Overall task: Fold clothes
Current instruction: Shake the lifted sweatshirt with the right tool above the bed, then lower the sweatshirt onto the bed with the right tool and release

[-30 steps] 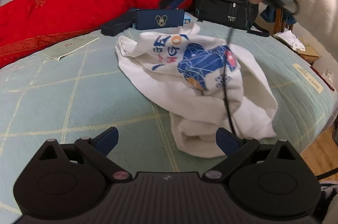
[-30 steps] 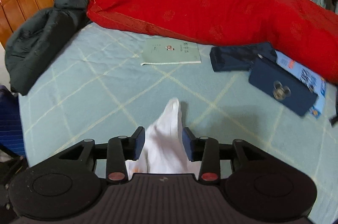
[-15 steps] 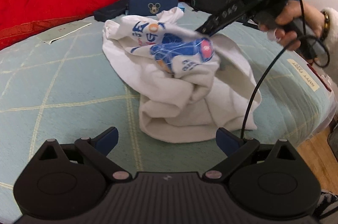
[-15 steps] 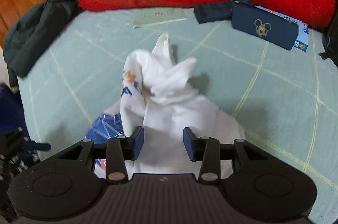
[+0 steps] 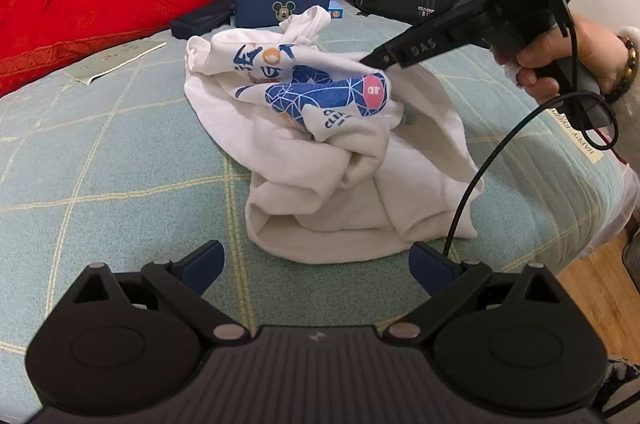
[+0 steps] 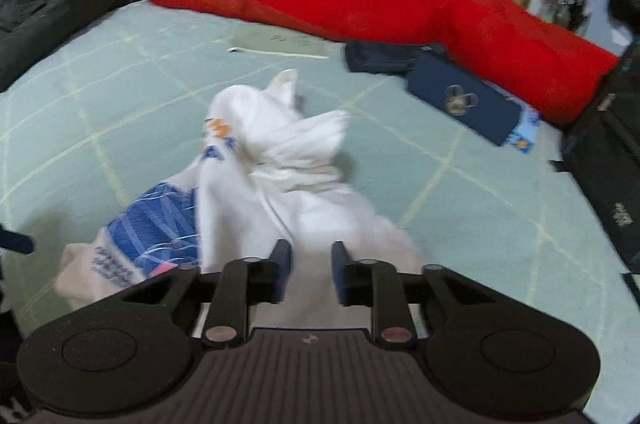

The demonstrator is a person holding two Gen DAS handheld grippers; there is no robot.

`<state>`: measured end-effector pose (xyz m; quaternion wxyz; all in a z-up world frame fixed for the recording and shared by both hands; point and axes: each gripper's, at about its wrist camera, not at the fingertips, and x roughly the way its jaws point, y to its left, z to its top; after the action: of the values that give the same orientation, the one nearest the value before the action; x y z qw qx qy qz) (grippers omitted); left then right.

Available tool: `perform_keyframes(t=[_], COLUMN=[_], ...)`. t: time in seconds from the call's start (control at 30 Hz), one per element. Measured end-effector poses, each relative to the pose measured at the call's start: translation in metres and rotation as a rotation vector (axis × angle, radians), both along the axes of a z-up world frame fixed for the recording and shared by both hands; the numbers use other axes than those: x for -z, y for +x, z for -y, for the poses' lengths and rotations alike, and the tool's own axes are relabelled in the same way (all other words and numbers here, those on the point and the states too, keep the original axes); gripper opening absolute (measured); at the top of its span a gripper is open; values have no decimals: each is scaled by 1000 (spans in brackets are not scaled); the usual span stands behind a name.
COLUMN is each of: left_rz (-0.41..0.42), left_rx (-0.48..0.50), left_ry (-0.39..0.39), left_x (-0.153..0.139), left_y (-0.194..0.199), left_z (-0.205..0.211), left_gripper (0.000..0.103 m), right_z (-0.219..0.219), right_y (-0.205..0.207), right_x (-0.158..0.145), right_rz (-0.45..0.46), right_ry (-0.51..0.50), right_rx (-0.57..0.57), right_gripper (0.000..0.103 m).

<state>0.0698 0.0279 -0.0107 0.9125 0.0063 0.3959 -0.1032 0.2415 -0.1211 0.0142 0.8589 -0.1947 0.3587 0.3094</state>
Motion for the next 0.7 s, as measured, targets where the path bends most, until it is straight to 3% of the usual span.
perform_keyframes(t=[0.23, 0.27, 0.3, 0.33, 0.7], left_rz=[-4, -5, -4, -3, -3], left_rx=[11, 10, 7, 4, 16], left_ry=[1, 2, 5, 7, -19], left_x=[1, 1, 0, 0, 2], left_y=[0, 0, -1, -1, 5], left_z=[3, 3, 3, 2, 2], left_gripper=[99, 99, 99, 99, 99], right_z=[-23, -27, -29, -28, 85], right_y=[-4, -4, -5, -4, 51], right_x=[10, 14, 16, 17, -9], right_rz=[-8, 11, 39, 63, 42], right_ry=[5, -21, -51, -72, 0], right_rx=[-45, -50, -48, -41, 293], right_gripper=[29, 24, 11, 9, 5])
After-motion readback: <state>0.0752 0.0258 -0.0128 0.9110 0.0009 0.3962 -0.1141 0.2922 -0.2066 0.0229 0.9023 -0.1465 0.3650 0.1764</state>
